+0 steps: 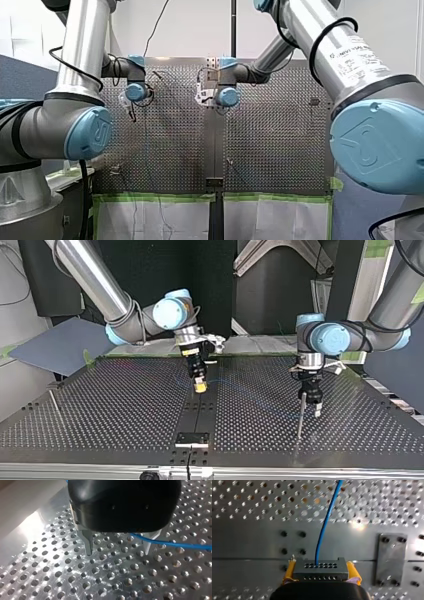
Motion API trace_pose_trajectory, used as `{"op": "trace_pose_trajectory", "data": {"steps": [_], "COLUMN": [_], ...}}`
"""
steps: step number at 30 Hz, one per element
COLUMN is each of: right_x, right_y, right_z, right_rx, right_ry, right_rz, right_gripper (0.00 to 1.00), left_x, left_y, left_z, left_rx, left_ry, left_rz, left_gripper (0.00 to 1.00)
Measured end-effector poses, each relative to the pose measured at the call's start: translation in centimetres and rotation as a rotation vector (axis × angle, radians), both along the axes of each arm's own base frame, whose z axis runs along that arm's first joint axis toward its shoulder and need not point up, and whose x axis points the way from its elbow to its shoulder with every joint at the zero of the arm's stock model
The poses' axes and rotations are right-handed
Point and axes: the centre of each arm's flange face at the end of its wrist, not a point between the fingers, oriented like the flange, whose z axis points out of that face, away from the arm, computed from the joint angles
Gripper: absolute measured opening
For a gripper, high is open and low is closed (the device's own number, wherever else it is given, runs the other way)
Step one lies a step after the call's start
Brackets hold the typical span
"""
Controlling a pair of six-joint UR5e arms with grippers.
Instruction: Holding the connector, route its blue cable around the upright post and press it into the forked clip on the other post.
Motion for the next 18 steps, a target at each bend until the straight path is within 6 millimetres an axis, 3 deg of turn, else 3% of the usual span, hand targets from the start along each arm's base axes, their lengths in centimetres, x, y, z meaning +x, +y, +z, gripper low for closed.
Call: {"op": "trace_pose_trajectory", "data": {"steps": [8,18], "right_x": [-1.5,-3.4], "right_y": [-0.4,0.8], "right_z": [-4.2,-13.7], "right_rx": [0.024,0.125], "right_ry": [0.006,0.107], "right_rz": [-0.043,-0.112], "right_gripper": [0.00,0.00], "left_x": [-0.1,-0.1], "left_y": [0.2,0.3], "left_z": [-0.1,0.0], "left_rx": [0.004,0.002], "left_ry": [0.006,0.002], "left_rz": [0.031,0.045], "left_gripper": [1.00,1.00]}}
